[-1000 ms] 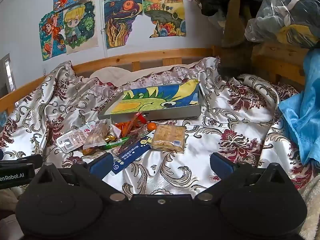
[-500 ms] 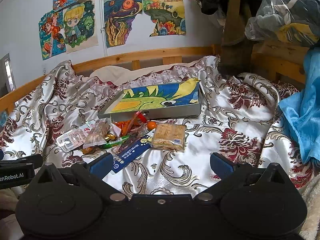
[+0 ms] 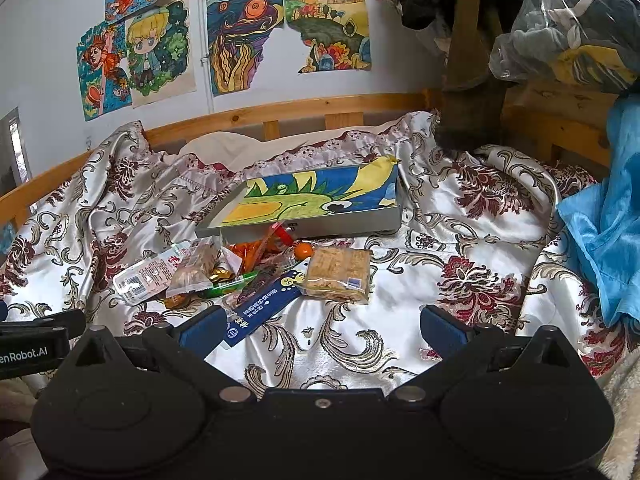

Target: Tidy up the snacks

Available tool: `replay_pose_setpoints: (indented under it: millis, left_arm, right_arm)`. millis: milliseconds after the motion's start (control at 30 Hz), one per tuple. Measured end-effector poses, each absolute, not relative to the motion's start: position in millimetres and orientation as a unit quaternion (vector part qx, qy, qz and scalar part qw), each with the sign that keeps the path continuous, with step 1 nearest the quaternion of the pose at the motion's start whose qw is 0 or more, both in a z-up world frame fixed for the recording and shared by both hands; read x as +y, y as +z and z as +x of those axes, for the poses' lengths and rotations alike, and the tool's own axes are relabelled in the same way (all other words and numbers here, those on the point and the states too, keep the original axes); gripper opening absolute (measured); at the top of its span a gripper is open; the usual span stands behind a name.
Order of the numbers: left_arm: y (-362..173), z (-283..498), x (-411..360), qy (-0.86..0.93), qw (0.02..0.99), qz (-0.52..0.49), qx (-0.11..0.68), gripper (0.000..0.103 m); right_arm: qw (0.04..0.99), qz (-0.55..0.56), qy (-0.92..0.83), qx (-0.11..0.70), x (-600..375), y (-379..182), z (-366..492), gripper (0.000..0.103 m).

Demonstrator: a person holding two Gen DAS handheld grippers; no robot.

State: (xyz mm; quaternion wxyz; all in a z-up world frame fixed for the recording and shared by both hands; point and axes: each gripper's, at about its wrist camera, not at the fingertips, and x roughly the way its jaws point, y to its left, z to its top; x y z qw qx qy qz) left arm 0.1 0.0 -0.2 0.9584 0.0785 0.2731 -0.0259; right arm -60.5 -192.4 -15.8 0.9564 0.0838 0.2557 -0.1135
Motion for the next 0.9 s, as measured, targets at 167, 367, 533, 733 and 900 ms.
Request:
replay_pose_setpoints:
  millis: [167,367,533,733,900]
  left_arm:
    - [-0.1,0.2,0.1,-0.026,0.958,0.078,0.273,0.103]
    - [-0.1,0.2,0.1,-0.026,0.958,0.078,0.273,0.103]
    - [-0.1,0.3,0.1,-0.026,0.958,0.078,0.274,0.103]
    - [-0.1,0.3,0.1,-0.027,0.958,0.078,0.274,0.103]
    - [-2.7,1.5,1.0,-0.027,0.958,0.08,0.274,0.103]
  right_arm:
    - [0.956,0.084,-0.114,0.256,-192.1,-15.7,-60.6,0.102]
    - [0.956,0.084,-0.114,0.256,-191.6,-15.5,-60.6,0.102]
    - [0.956,0.084,-0.114,0.256,-191.4,-15.5,-60.6,0.102]
    - [0.956,0.084,-0.114,0.257,-191.2,-15.7,-60.6,0.102]
    - [0.956,0.084,-0.114,0.257,-190.9,-16.2,-60.7,0.102]
